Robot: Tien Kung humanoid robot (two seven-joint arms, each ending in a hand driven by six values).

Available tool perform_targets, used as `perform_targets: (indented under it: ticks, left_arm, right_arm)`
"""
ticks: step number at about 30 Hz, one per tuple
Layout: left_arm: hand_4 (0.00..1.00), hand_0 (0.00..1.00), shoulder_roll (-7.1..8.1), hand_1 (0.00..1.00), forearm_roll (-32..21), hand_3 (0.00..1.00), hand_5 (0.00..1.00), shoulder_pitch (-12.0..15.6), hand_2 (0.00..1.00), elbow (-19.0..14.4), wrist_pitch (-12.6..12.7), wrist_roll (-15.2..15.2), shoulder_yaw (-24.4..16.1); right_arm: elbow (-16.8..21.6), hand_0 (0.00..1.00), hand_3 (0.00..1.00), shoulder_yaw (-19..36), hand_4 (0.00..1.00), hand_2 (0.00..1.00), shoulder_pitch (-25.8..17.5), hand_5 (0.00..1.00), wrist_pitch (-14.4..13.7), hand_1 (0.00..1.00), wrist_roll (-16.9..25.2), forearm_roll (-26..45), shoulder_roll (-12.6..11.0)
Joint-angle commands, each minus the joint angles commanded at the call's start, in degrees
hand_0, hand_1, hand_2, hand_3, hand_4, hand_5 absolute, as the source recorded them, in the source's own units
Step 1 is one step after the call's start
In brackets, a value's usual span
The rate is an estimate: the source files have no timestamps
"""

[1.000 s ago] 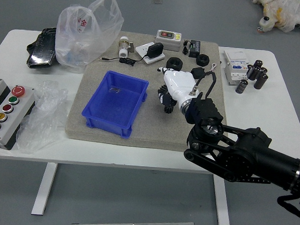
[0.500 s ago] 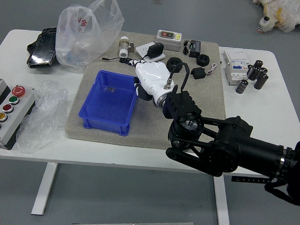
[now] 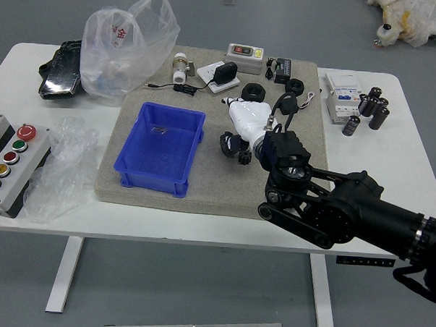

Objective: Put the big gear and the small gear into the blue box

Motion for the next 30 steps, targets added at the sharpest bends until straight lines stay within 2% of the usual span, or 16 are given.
perform_targets:
  ticks: [6, 15, 16, 21, 22, 27, 28, 30]
  left_arm:
    - [0.715, 0.686, 0.06, 0.608, 0.2, 0.780, 0.285, 0.0, 0.567, 0.0, 0.0, 0.1, -0.1]
    - [0.714, 0.686, 0.07, 0.608, 0.5, 0.780, 0.283, 0.0, 0.567, 0.0, -0.1, 0.2, -0.3]
    - [0.716, 0.686, 0.07, 0.609, 0.5, 0.783, 0.285, 0.0, 0.568, 0.0, -0.1, 0.2, -0.3]
    - [0.716, 0.686, 0.10, 0.609, 0.6, 0.783, 0.285, -0.1, 0.568, 0.0, -0.2, 0.0, -0.2]
    - [0.715, 0.686, 0.10, 0.608, 0.6, 0.784, 0.284, -0.1, 0.569, 0.0, -0.2, 0.0, -0.2]
    - [0.715, 0.686, 0.05, 0.608, 0.7, 0.784, 0.284, -0.3, 0.569, 0.0, -0.2, -0.1, -0.2]
    - [0.719, 0.686, 0.05, 0.608, 0.7, 0.785, 0.288, -0.3, 0.568, 0.0, -0.2, -0.1, -0.3]
    - [0.719, 0.686, 0.06, 0.608, 0.8, 0.785, 0.288, -0.3, 0.568, 0.0, -0.2, -0.1, -0.4]
  right_arm:
    - [-1.7, 0.765, 0.998, -1.8, 0.844, 0.998, 0.5, 0.214, 0.5, 0.949, 0.0, 2.3, 0.6]
    - [-4.5, 0.768, 0.998, -4.8, 0.867, 0.998, 1.2, 0.237, -1.4, 0.951, 0.0, 5.9, 1.8]
    - [-4.9, 0.744, 0.929, -5.1, 0.826, 0.940, 1.3, 0.237, -1.8, 0.890, 0.0, 6.3, 2.0]
    - [-7.1, 0.744, 0.929, -7.4, 0.826, 0.940, 1.6, 0.237, -3.6, 0.890, 0.0, 8.9, 3.0]
    - [-7.7, 0.709, 0.794, -7.9, 0.669, 0.844, 1.7, 0.134, -3.9, 0.814, 0.0, 9.5, 3.3]
    - [-10.0, 0.709, 0.794, -9.6, 0.669, 0.844, 1.7, 0.134, -5.9, 0.814, 1.1, 12.2, 4.2]
    - [-10.3, 0.666, 0.691, -9.9, 0.605, 0.775, 1.7, 0.151, -6.4, 0.748, 1.5, 12.7, 4.4]
    - [-10.9, 0.666, 0.691, -10.4, 0.605, 0.775, 1.8, 0.151, -7.4, 0.748, 2.3, 13.6, 4.6]
